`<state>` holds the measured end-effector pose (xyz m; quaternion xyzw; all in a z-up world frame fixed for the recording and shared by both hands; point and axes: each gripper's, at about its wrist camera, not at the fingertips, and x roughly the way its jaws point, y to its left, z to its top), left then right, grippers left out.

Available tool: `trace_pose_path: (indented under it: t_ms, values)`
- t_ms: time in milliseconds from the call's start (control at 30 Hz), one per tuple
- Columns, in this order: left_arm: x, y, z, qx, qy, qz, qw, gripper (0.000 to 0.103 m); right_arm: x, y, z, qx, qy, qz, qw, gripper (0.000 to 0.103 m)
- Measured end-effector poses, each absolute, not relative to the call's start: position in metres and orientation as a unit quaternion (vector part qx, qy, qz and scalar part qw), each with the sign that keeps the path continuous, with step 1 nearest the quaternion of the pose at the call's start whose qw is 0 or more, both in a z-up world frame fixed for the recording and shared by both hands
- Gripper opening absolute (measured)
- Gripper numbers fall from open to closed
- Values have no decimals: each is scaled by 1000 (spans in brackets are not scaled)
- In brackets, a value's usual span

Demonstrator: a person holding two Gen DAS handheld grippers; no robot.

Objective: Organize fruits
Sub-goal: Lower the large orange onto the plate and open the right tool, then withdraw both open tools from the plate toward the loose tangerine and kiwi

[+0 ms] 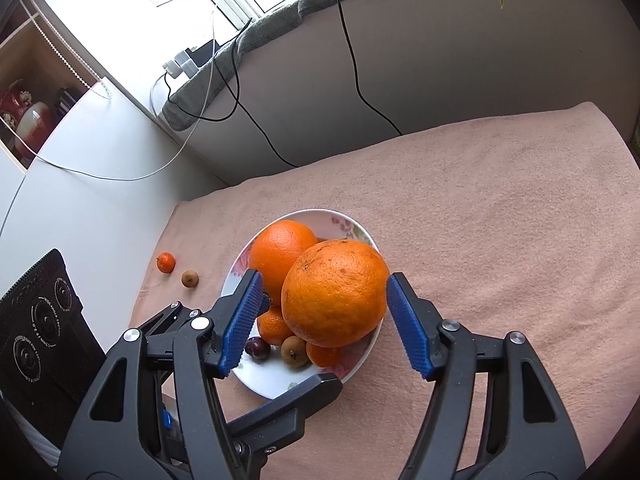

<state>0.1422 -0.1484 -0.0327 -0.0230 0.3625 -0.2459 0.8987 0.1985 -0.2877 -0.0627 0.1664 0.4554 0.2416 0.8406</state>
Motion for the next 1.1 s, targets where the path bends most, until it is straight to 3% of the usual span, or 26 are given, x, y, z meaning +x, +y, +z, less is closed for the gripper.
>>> trace_pose_path:
  t_ms: [233,533,1100]
  values:
    - [134,-139,-32,-24,360,-239,902,71,187,-281,-57,134,439,230,858,69]
    - [124,-114,-33,-32,357,-220,907,71,178,-271,-44,122,411,221,876,85]
    - [110,-56,-26,-52,344,-174,921,74,173,-233,-37,120,400,258,871,90]
